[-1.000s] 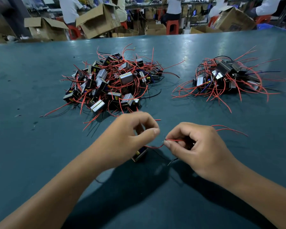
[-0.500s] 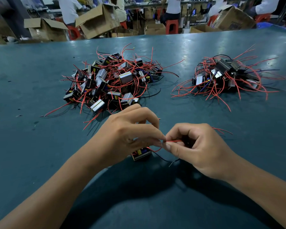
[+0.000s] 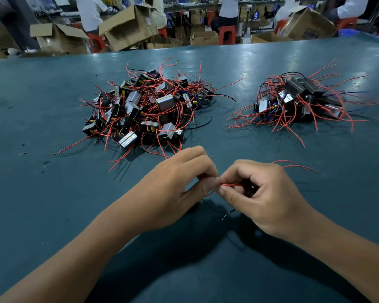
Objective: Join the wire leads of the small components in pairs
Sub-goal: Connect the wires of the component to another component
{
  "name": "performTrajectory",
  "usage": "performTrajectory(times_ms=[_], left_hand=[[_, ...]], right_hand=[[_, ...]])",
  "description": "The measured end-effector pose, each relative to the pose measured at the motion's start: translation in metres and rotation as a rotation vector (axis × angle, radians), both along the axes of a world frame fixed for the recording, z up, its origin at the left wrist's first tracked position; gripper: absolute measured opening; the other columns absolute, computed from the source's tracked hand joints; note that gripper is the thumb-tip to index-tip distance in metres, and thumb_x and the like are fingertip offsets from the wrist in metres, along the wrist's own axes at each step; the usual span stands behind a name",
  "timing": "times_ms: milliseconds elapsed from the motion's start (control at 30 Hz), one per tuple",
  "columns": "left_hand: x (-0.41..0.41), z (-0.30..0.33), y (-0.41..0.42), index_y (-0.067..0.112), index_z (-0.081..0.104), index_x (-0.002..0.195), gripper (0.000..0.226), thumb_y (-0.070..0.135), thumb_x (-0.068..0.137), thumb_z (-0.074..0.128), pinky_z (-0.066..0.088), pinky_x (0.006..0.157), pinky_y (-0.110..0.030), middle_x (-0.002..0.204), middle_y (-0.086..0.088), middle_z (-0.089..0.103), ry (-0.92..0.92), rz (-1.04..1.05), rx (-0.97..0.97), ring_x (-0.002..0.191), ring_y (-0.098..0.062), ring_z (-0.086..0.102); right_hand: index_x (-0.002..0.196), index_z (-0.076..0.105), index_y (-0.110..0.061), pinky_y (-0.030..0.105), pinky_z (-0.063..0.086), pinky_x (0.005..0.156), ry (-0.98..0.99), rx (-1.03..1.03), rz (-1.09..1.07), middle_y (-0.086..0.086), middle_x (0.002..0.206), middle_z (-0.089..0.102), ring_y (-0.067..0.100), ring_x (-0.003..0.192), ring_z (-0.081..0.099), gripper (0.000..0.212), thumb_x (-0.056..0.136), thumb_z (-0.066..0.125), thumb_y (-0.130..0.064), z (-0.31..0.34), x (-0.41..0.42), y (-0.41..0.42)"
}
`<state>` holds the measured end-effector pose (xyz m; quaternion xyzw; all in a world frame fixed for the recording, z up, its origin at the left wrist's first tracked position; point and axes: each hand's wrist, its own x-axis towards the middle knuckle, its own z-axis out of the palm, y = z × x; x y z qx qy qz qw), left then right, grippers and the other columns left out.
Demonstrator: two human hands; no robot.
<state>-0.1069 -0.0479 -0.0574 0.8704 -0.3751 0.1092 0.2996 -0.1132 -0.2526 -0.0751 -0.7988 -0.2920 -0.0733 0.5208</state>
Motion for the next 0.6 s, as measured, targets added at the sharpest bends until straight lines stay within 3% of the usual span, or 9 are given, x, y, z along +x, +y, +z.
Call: performTrajectory(times_ms=[133, 333, 500, 600], left_hand=[[-0.004, -0.005, -0.008, 0.031, 0.043, 0.088, 0.018, 0.041, 0.102, 0.037, 0.037, 0.069, -0.022, 0.088, 0.015, 0.042, 0.085, 0.098, 0.049, 0.081, -0.005, 0.046], [-0.007, -0.003, -0.012, 0.031, 0.037, 0.079, 0.022, 0.034, 0.101, 0.038, 0.033, 0.067, -0.020, 0.079, 0.013, 0.043, 0.182, 0.127, 0.032, 0.077, -0.007, 0.044], [-0.005, -0.004, -0.012, 0.026, 0.045, 0.078, 0.029, 0.023, 0.106, 0.045, 0.031, 0.057, -0.015, 0.065, 0.022, 0.047, 0.409, 0.105, -0.076, 0.059, -0.002, 0.039], [0.000, -0.004, -0.005, 0.018, 0.055, 0.085, 0.023, 0.030, 0.104, 0.049, 0.032, 0.054, -0.015, 0.063, 0.019, 0.045, 0.523, 0.065, -0.164, 0.057, -0.002, 0.036]], right_hand=[[0.075, 0.067, -0.018, 0.012, 0.034, 0.052, -0.050, -0.032, -0.047, -0.013, 0.062, 0.049, 0.002, 0.054, 0.043, 0.008, 0.083, 0.069, -0.019, 0.000, 0.000, 0.002], [0.075, 0.067, -0.018, 0.010, 0.033, 0.053, -0.040, -0.045, -0.056, -0.014, 0.062, 0.050, 0.002, 0.054, 0.045, 0.008, 0.082, 0.069, -0.017, -0.001, -0.001, 0.003], [0.075, 0.067, -0.020, 0.011, 0.033, 0.052, -0.026, -0.057, -0.067, -0.014, 0.059, 0.049, 0.002, 0.053, 0.044, 0.008, 0.082, 0.070, -0.019, -0.002, 0.000, 0.002], [0.075, 0.068, -0.021, 0.015, 0.034, 0.051, 0.069, -0.012, -0.075, -0.014, 0.055, 0.046, 0.002, 0.052, 0.040, 0.008, 0.082, 0.070, -0.025, -0.005, 0.002, 0.001]])
